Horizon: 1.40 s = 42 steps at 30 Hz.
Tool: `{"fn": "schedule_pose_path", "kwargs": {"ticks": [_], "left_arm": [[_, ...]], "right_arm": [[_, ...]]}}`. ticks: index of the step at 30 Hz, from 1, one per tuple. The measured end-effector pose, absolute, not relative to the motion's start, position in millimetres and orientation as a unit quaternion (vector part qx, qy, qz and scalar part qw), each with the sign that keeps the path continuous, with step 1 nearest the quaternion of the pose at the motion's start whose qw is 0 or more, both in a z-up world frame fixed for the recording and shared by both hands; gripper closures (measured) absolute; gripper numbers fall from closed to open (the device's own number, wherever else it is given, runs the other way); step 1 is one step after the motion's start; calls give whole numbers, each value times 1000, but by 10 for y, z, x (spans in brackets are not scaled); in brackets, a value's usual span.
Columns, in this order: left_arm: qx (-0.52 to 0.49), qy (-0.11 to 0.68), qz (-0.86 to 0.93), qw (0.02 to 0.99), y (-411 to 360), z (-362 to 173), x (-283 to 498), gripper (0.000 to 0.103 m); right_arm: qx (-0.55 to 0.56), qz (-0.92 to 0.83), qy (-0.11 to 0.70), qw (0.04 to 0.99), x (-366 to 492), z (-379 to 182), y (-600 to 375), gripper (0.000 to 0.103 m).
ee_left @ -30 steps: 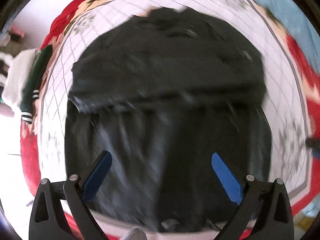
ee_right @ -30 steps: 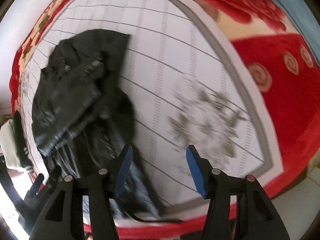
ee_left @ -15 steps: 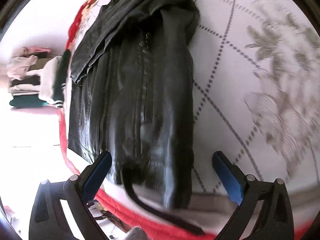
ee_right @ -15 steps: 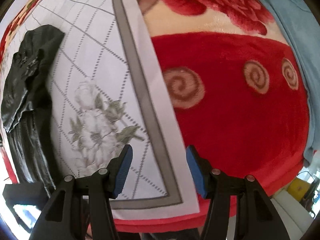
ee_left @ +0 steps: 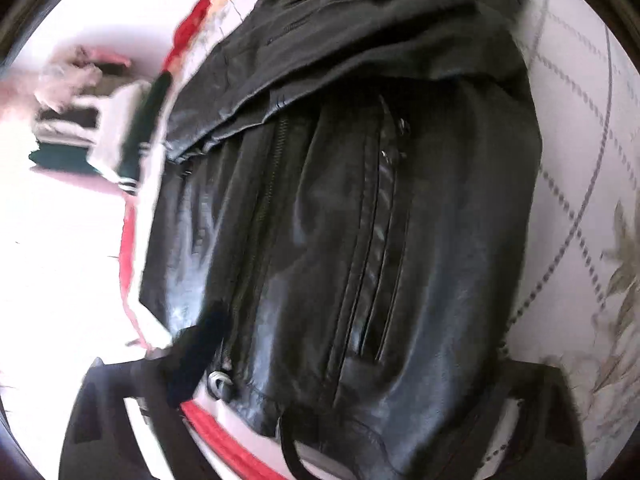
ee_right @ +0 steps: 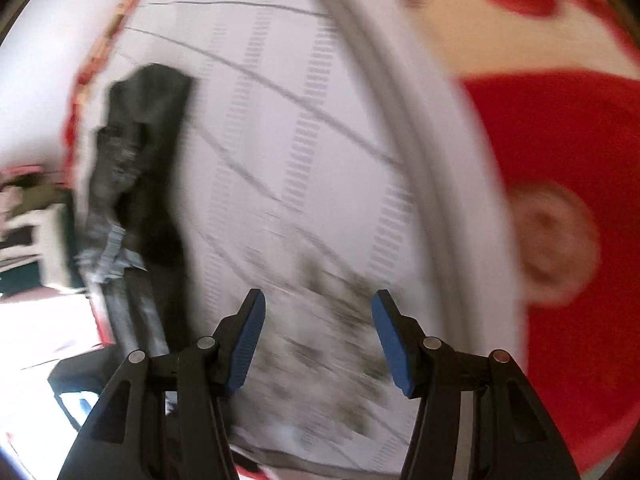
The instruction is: Fold large clothes
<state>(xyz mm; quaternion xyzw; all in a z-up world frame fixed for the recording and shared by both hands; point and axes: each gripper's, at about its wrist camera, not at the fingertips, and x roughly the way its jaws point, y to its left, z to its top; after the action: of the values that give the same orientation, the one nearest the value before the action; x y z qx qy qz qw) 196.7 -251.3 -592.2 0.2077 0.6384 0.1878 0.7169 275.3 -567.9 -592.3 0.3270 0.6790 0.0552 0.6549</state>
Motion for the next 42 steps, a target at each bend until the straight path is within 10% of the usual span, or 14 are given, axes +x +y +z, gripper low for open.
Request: {"fn": "schedule_pose_path", "kwargs": {"ticks": [3, 6, 14, 16, 19, 42], "left_arm": [[151, 653, 138, 729, -2445, -5820, 2022, 88], [139, 648, 129, 737, -2393, -5699, 2062, 94], [97, 649, 120, 745, -2125, -5430, 2183, 95], [87, 649, 114, 747, -2099, -5372, 2188, 95], [77, 640, 109, 757, -2022, -5226, 2199, 96], [-121, 602, 75, 785, 150, -4462, 2141, 98]], "right_arm": [[373, 105, 658, 646, 2974, -6018, -5542, 45], [435, 155, 633, 621, 3249, -6101, -5374, 39], [518, 229, 636, 524, 3846, -6415, -4684, 33], [518, 214, 644, 520, 3950, -6455, -4608, 65], [504, 191, 639, 549, 3970, -6310, -4478, 76], [267, 167, 648, 693, 4334, -4264, -2058, 82]]}}
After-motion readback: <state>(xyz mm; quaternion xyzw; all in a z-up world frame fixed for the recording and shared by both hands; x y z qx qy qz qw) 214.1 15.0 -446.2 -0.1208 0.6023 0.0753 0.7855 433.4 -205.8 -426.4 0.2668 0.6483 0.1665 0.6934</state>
